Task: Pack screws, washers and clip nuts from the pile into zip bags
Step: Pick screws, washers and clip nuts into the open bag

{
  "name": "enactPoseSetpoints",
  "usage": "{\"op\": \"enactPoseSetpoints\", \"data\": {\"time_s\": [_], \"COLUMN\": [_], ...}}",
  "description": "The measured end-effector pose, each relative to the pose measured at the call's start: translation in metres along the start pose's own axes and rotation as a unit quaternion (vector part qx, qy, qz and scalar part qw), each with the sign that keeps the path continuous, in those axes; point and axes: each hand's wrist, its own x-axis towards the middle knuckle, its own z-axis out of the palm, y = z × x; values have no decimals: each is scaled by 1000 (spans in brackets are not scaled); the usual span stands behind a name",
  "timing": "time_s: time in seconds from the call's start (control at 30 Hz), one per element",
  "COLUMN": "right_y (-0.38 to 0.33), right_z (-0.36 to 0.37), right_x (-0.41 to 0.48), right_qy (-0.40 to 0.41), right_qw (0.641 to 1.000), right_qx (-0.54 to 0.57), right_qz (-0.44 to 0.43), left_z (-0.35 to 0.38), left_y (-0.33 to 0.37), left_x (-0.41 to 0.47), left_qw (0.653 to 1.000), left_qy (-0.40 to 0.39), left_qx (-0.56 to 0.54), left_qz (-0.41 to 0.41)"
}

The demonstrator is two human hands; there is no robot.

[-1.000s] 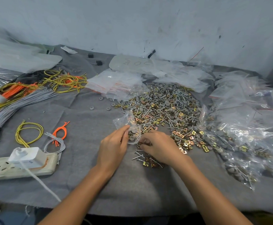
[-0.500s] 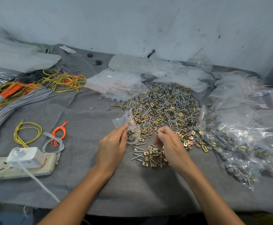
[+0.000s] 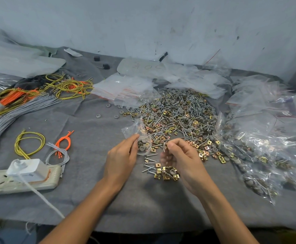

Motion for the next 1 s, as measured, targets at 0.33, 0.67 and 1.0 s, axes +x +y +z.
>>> {"op": "enactPoseSetpoints", "data": {"time_s": [0.33, 0.67, 1.0], "right_y": [16, 17, 22], "right_z": [30, 43, 48], "right_x": [30, 41, 37], "right_qy": [31, -2, 8], "right_qw": [906, 825, 811], "right_qx": [-420, -554, -564], "right_qz": [-53, -115, -156], "left_z": [1, 3, 2], "left_y": [-1, -3, -2], "left_x": [-1, -1, 0], "left_qw": [1000, 1000, 1000], "left_qy": [-4, 5, 1], "left_qx": [5, 9, 1], "left_qz": [-6, -17, -20]}}
